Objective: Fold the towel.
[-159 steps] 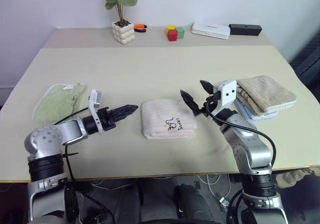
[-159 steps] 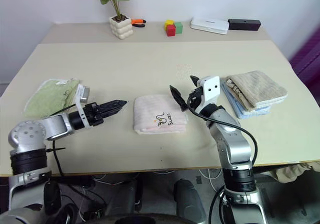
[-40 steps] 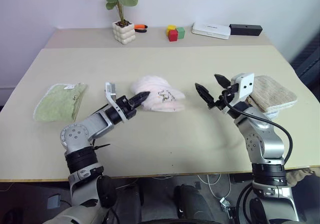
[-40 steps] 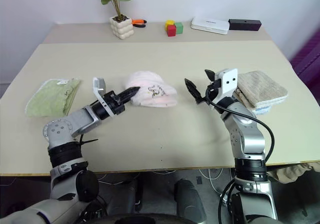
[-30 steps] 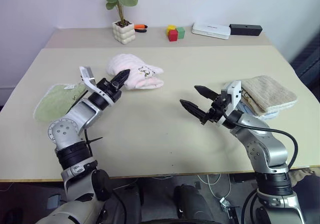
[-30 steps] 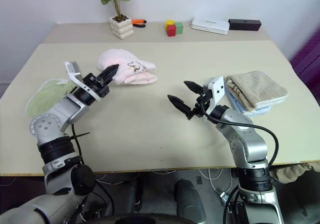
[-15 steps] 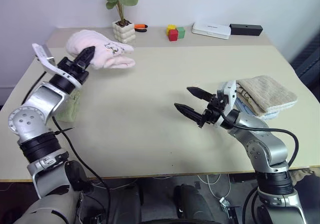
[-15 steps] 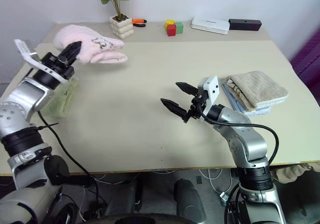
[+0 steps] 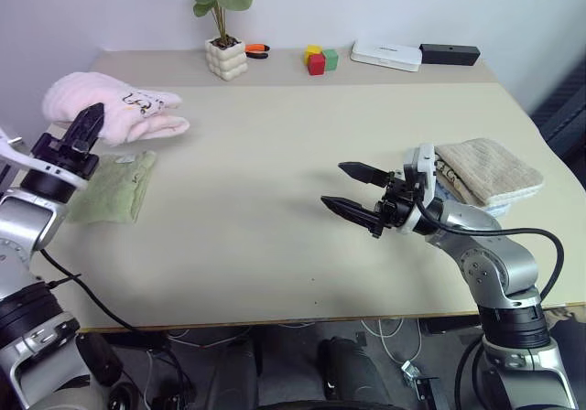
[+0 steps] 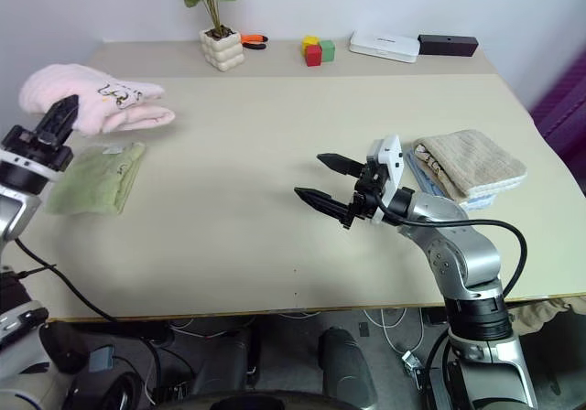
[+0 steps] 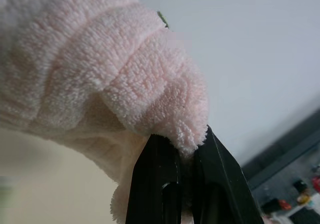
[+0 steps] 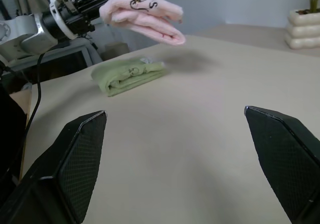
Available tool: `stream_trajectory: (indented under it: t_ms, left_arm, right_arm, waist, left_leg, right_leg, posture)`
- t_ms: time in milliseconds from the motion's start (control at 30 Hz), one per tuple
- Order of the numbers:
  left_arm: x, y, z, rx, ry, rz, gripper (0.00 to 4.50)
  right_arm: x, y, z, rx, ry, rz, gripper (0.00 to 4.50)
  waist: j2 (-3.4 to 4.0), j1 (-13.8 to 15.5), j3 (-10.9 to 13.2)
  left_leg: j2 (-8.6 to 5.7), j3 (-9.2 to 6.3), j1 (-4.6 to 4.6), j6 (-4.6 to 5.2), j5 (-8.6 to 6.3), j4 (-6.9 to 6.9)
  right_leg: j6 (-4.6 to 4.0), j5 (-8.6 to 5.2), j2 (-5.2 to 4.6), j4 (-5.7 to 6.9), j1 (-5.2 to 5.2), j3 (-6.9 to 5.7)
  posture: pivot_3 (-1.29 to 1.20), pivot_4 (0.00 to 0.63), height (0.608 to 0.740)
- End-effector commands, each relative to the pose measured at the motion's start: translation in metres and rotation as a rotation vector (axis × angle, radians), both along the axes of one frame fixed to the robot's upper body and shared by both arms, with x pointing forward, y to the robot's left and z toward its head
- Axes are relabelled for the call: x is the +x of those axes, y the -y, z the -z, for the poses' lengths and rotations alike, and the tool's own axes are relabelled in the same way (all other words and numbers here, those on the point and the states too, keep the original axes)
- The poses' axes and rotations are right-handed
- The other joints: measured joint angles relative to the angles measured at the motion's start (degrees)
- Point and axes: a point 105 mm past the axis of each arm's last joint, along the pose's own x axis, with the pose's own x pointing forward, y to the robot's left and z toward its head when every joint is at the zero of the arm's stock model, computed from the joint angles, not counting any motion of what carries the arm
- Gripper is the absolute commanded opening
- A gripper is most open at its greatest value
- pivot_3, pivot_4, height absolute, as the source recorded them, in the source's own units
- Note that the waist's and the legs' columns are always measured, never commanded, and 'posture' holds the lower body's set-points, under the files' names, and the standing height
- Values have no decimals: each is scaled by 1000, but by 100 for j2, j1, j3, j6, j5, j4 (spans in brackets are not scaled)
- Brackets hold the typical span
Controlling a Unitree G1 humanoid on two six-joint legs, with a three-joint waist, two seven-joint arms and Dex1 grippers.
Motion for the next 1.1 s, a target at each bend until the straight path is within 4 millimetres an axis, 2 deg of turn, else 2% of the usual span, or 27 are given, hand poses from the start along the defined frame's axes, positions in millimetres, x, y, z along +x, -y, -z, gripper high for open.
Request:
stream_trajectory:
  t_ms: [33,133,233,433,633,833,1067,1100]
  left_arm:
    - [-5,-17,-14,43,68,-48,30]
    - [-6,-24,-12,67,77,-58,30]
    - [-7,-39,4,35,47,-89,30]
    - [-5,-39,28,37,9,-49,30]
    - [-9,-51,70,41,-105,-105,30]
    - [-18,-53,79,-16,-146,-143,30]
    - [-22,-33,83,-34,-174,-133,30]
    - [-23,-31,83,-37,-178,-137,735]
  right_arm:
    - [-1,-4,-8,-4,40,-27,4500]
    - [-1,-6,-8,-10,43,-31,4500]
    - [-2,-4,-8,-17,43,-27,4500]
    - [-4,-3,-6,-24,42,-19,4500]
    - [-5,-1,-6,-41,48,-6,4500]
    - [-4,2,-5,-43,50,10,4500]
    - [-1,-3,-4,-40,55,2,4500]
    - [-1,-3,-4,-40,55,2,4500]
  waist:
    - [-1,5,0]
    - [-1,-8,1]
    - [-1,-10,1]
    - [-3,-6,1]
    - [-2,-19,1]
    - [-3,-7,1]
    - [-4,-7,1]
    - [-4,-8,1]
  left_leg:
    - [0,0,-1,0,0,1]
    - [0,3,-1,0,0,1]
    - [2,5,-2,0,0,-2]
    - [5,7,-3,0,0,-3]
    - [6,10,-2,0,0,-7]
    - [10,11,-4,0,0,-6]
    - [10,11,-3,0,0,-6]
    - [10,11,-3,0,0,-6]
  right_leg:
    - [0,0,-1,0,0,0]
    - [-2,-1,-1,-4,-1,1]
    - [-3,-1,-2,-4,-2,1]
    - [-3,-1,-2,-3,-6,0]
    - [-6,-2,-3,-4,-8,1]
    - [-9,-3,-4,0,-11,1]
    - [-9,-3,-6,0,-9,1]
    - [-9,-3,-6,-1,-10,1]
  posture:
    - [0,150,740]
    - [0,150,740]
    - [0,150,740]
    - [0,150,740]
    - [0,150,740]
    - [0,150,740]
    - [0,150,740]
    - [0,150,740]
